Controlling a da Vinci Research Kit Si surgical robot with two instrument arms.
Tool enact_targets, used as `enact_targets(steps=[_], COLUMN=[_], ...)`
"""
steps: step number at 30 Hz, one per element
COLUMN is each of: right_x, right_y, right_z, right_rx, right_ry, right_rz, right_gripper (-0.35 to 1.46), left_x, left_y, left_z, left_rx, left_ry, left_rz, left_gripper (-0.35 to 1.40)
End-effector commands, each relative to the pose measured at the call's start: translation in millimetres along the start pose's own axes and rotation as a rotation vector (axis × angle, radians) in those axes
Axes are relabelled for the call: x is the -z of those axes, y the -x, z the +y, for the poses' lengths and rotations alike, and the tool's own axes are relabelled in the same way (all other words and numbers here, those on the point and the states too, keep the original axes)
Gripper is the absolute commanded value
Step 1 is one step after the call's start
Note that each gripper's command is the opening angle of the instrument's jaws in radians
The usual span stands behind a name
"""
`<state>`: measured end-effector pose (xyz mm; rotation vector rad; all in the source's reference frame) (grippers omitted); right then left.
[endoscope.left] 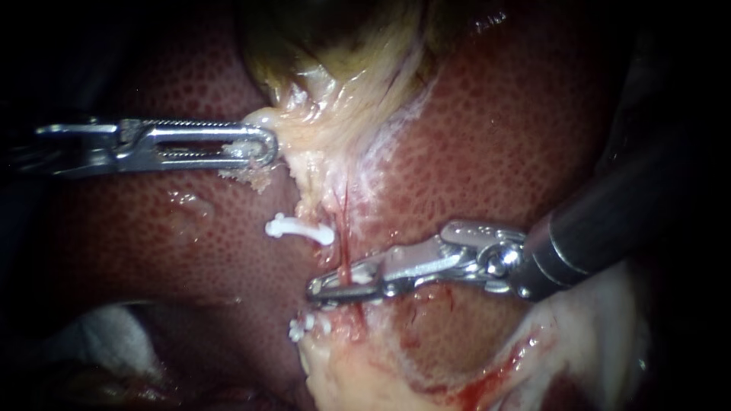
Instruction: Clipping second clip right tube
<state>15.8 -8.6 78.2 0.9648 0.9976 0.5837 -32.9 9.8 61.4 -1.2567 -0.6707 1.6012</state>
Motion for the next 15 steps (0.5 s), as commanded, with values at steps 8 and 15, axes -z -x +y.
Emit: enact_targets(steps=[8, 15], right_x=[0.0, 0.1], right_y=[0.1, 0.2], right_z=[-0.2, -0.2], right_rx=[-0.004, -0.009], right_ry=[0.000, 0.001], right_rz=[0.001, 0.003], right_gripper=[-0.35, -0.35], left_x=[0.0, -0.1], left_y=[0.0, 0.0], left_z=[-0.1, -0.1], left_rx=[0.000, 0.000], left_ry=[0.000, 0.000], left_rz=[0.000, 0.000], left_gripper=[-0.35, -0.35])
